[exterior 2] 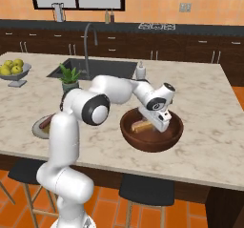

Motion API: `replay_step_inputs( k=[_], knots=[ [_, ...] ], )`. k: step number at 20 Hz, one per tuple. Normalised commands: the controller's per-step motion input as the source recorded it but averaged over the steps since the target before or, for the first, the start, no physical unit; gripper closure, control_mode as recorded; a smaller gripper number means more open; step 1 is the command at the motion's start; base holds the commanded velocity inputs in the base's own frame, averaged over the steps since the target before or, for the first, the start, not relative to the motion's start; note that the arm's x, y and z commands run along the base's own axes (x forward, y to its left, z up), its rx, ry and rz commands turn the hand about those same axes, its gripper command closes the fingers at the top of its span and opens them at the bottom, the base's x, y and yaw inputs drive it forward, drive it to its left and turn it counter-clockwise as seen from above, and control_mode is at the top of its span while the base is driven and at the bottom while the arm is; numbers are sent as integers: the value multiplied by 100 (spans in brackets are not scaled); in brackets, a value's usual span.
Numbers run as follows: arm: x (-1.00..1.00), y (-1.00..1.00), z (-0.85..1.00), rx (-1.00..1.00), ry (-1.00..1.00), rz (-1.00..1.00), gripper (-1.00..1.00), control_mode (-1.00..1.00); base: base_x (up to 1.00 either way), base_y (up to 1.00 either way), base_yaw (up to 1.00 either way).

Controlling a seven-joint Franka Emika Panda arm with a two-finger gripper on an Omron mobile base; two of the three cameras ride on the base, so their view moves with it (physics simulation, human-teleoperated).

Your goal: Place one bun and one sausage from the bowl on each plate.

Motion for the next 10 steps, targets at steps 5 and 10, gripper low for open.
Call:
replay_step_inputs(
  k=[5, 10],
  knots=[
    [-63, -6, 79, -2, -1, 0, 100, -100, 0, 0, 0],
    [-68, 12, 77, -6, -6, 0, 100, -100, 0, 0, 0]
  ],
)
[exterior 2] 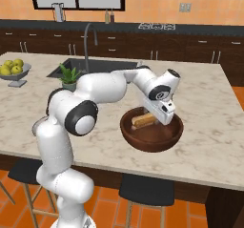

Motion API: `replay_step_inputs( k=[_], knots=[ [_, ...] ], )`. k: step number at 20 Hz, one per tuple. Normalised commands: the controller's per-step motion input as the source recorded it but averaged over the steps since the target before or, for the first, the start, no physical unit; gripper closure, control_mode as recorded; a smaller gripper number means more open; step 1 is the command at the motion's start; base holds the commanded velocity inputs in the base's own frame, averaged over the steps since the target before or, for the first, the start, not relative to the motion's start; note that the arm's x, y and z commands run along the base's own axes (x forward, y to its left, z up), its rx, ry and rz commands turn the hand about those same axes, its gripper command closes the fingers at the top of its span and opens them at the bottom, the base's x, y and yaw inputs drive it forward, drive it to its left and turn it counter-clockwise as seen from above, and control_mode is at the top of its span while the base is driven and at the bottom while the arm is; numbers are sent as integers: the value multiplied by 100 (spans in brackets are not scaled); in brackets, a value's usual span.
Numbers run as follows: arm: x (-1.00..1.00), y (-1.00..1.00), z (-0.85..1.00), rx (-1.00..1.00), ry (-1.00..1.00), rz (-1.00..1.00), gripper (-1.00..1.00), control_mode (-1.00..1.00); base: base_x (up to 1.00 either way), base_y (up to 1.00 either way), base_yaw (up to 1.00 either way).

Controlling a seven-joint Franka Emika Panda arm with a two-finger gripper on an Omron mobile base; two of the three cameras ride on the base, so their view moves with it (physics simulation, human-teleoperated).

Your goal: Place one bun and one sausage from the bowl on each plate.

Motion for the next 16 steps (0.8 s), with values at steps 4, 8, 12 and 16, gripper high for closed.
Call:
replay_step_inputs(
  k=[4, 8, 12, 16],
  knots=[
    [-43, 76, 65, -8, -11, 3, 100, -100, 0, 0, 0],
    [-50, 77, 46, -12, -3, 21, 100, -100, 0, 0, 0],
    [-76, 100, 25, -25, 0, 28, 100, -100, 0, 0, 0],
    [-30, 84, 0, -22, 0, 32, 100, -100, 0, 0, 0]
  ],
)
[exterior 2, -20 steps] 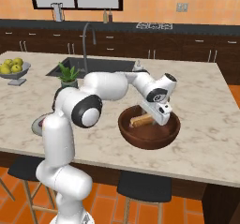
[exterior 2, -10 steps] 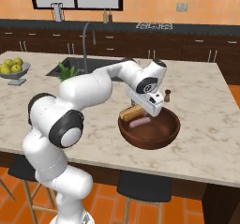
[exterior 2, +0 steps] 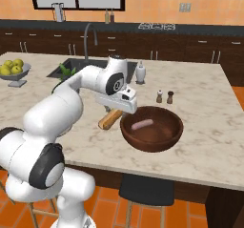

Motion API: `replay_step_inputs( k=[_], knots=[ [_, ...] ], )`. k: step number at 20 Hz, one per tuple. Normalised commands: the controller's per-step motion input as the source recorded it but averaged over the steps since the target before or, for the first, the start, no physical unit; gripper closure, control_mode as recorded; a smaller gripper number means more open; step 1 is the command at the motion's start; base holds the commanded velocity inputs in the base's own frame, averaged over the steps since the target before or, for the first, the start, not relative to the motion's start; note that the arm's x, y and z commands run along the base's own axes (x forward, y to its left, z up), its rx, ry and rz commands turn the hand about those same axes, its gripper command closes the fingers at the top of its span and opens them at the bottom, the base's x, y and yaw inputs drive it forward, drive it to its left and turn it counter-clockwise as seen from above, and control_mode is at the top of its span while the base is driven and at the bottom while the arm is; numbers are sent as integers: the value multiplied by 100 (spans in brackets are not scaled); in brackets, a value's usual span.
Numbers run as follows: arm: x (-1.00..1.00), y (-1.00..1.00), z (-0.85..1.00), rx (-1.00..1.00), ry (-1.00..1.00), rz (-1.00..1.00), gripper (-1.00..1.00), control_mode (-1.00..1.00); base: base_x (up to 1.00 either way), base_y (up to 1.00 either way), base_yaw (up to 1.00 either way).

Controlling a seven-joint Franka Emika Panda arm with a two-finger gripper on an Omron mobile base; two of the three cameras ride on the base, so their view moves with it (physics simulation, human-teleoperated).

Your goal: Place one bun and one sausage from the bowl on each plate.

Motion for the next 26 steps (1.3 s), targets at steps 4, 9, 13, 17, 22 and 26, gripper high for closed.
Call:
replay_step_inputs(
  k=[4, 9, 13, 17, 22, 26],
  knots=[
    [-13, 88, 0, -20, 0, 14, 100, -100, 0, 0, 0],
    [0, 49, 7, -7, 0, 3, 100, -100, 0, 0, 0],
    [-3, 0, 2, 0, 0, -21, 100, -100, 0, 0, 0],
    [-2, 0, 0, 1, 0, -16, 100, -100, 0, 0, 0],
    [0, 0, 0, 0, 0, -6, 100, 100, -4, 1, -2],
    [0, 0, 0, 0, 0, 0, 100, 100, -36, 79, -1]
  ],
)
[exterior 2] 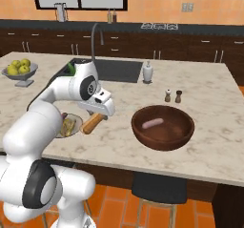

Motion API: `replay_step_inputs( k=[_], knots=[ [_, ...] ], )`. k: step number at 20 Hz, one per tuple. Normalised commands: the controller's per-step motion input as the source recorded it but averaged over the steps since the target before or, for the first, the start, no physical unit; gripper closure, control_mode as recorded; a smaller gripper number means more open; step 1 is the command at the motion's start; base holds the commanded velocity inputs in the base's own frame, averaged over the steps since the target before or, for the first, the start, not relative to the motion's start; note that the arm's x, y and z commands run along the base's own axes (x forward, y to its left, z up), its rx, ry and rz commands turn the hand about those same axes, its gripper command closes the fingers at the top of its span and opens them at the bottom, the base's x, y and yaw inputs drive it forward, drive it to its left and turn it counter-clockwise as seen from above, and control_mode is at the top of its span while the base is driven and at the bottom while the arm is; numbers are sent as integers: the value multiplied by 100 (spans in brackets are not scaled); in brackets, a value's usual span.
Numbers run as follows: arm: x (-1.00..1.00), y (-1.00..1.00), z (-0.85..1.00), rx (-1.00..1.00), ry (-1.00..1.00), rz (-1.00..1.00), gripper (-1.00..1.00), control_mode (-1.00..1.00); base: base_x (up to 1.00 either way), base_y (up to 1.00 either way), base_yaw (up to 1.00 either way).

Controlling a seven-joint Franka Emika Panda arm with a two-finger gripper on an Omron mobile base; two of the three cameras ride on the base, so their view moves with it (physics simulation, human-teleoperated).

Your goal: Place one bun and one sausage from the bowl on each plate.

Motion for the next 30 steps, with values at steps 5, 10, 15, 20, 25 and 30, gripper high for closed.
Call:
replay_step_inputs(
  k=[5, 10, 15, 20, 25, 30],
  knots=[
    [0, 0, 0, 0, 0, 0, 100, 100, -4, 100, 0],
    [0, 0, 0, 0, 0, 0, 100, 100, 0, 100, 0],
    [0, 0, 0, 0, 0, 0, 100, 100, 4, 100, 0],
    [0, 0, 0, 0, 0, 0, 100, 100, 10, 100, 0],
    [0, 0, 0, 0, 0, 0, 100, 100, 24, 75, 0],
    [0, 0, 0, 0, 0, 0, 100, 100, 37, 19, 0]
  ],
)
